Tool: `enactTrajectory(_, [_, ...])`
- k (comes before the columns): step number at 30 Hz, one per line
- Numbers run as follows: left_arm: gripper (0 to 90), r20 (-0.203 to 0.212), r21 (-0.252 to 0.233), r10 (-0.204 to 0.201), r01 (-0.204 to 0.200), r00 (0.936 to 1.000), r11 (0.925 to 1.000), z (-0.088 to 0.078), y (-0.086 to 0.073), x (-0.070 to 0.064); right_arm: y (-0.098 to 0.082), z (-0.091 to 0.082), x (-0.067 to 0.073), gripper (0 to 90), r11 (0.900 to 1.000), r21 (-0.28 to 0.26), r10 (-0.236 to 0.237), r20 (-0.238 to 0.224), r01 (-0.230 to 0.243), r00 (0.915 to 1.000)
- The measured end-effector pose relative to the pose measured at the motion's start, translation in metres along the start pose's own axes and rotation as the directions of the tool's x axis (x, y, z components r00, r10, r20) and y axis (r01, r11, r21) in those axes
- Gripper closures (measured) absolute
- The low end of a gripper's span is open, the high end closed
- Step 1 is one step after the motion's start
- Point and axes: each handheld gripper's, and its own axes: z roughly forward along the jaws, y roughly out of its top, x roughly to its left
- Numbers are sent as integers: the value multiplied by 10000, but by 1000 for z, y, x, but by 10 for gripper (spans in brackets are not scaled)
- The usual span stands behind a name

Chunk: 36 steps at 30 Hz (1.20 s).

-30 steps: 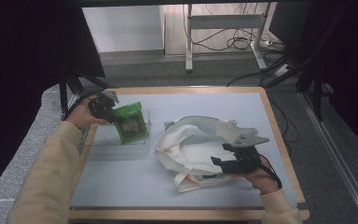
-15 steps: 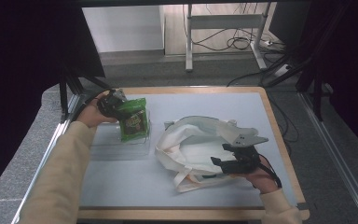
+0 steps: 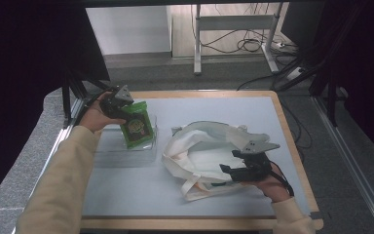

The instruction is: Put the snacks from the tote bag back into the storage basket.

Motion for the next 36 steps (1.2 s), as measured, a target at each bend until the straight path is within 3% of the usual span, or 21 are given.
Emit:
enactTrajectory(3, [391,1,-335,-44,44,10000,9994,-7,3,-2,0,0,-1,302,10000,-13,11,10,-11,10000])
enactTrajectory(8, [388,83,-487,-205,208,9998,9986,-15,2,-1,0,0,0,301,10000,-11,4,11,-4,10000])
enactTrajectory(14, [383,595,-667,-733,773,9955,9948,-21,-2,-5,0,1,0,299,10000,-15,33,3,-33,10000])
enactTrajectory(19, [377,1147,-579,-1392,1465,9836,9875,-21,-7,-10,1,-1,-1,299,10000,-62,53,-9,-53,10000])
enactTrajectory(21, [383,1559,-763,-1813,1948,9710,9779,-23,-10,-13,1,-1,-1,299,10000,-81,48,-22,-48,10000])
enactTrajectory(25, [389,1835,-786,-2187,2360,9584,9686,-26,-15,-20,1,-3,0,299,9999,-129,13,-91,-14,10000])
enactTrajectory(36, [410,1859,-1086,-2736,2965,9437,9488,-29,-27,-45,2,-8,-2,298,9997,-244,29,0,-29,10000])
